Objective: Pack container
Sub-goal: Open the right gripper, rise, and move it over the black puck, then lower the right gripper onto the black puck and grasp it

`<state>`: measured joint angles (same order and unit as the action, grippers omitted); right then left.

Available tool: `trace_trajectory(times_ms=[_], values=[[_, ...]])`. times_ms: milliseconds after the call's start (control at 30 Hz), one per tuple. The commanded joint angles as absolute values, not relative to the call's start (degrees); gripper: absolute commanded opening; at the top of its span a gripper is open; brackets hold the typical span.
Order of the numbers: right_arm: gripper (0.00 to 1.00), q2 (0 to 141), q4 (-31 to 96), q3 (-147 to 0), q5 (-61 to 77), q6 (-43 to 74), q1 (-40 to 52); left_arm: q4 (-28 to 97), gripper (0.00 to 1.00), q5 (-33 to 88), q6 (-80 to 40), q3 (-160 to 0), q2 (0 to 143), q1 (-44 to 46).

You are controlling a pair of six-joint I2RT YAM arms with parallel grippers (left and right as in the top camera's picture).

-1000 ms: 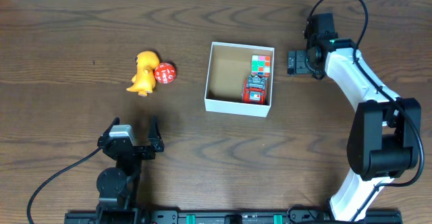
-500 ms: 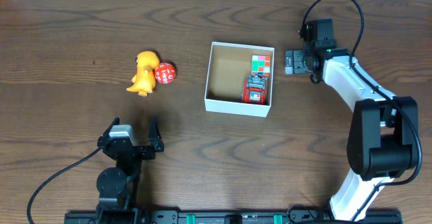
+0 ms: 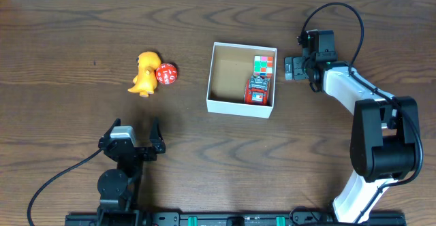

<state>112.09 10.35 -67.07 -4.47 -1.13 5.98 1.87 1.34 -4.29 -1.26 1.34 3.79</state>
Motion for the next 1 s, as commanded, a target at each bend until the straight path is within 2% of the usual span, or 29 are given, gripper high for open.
trace_trajectory(times_ms=[0,533,667,967], values=[[0.99,111.70,9.98,-66.65,-4.03,-1.98,5.54,4.03,0.98,0.84,-4.36,-0.23,1.37,3.49],[0.98,116.27,7.27,-66.65,-3.14,-1.45,5.54,4.03,0.98,0.84,-4.36,-0.23,1.37,3.49],[0.80,116.27,7.33,-66.65,-3.14,-1.32,5.54,4.03,0.98,0.84,-4.36,-0.23,1.37,3.49],[0.61,115.57,7.94,-66.65,-3.18,-1.32,5.54,4.03,0.98,0.84,-4.36,-0.23,1.37,3.49]])
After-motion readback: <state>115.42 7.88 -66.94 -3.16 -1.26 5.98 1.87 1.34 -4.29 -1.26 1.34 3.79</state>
